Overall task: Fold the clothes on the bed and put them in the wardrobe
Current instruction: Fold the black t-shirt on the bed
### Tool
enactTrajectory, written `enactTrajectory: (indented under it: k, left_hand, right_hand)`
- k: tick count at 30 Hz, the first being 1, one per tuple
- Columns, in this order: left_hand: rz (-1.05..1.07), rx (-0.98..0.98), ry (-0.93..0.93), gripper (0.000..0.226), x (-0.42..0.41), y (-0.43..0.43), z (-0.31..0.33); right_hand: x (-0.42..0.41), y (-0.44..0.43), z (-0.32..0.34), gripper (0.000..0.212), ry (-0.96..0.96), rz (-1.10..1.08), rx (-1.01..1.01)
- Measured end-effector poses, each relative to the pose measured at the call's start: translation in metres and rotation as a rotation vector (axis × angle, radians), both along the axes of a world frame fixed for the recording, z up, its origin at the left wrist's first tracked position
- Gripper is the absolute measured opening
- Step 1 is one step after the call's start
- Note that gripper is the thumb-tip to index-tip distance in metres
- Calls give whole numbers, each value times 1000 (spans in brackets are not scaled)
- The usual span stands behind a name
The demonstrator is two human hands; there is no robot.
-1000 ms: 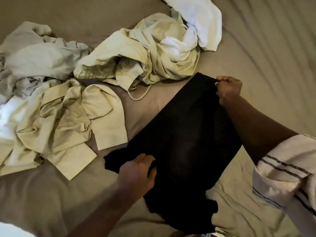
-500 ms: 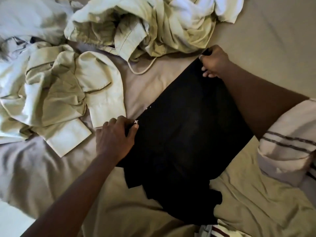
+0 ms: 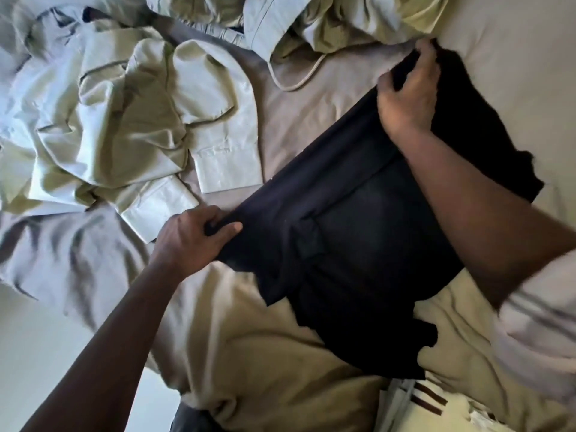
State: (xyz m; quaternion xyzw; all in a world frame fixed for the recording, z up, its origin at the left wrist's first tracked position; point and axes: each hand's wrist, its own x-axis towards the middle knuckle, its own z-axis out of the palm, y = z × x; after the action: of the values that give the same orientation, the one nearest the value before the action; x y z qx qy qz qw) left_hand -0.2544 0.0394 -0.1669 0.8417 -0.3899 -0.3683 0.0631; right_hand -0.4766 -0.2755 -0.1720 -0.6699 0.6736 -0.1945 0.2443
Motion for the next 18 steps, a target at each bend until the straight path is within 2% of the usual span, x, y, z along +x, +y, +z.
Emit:
enactTrajectory:
  k: [2, 5, 7, 9, 10, 13, 15, 18]
  left_hand:
    - [124, -47, 138, 36, 6, 10, 0]
    - [278, -75, 406, 40, 11, 18, -3]
    - [261, -65, 386, 44, 12, 23, -8]
    - [296, -99, 311, 41, 10, 25, -10]
    - [397, -151, 334, 41, 7, 27, -8]
    - [723, -278, 528, 29, -4, 28, -4]
    - [730, -265, 591, 15, -9, 32, -1]
    - [649, -235, 575, 25, -14, 37, 3]
  right_hand:
    - [5, 55, -4, 62, -52, 89, -112]
    - [9, 160, 1, 36, -78, 102, -254]
    - [4, 229, 8, 27, -42, 111, -204]
    - [-7, 291, 11, 31, 94, 200, -130]
    - [-16, 319, 10, 34, 175, 270, -95]
    - [-39, 374, -2, 39, 367, 436, -63]
    - [-51, 390, -12, 41, 465, 502, -88]
    - [-63, 390, -19, 41, 537, 504, -140]
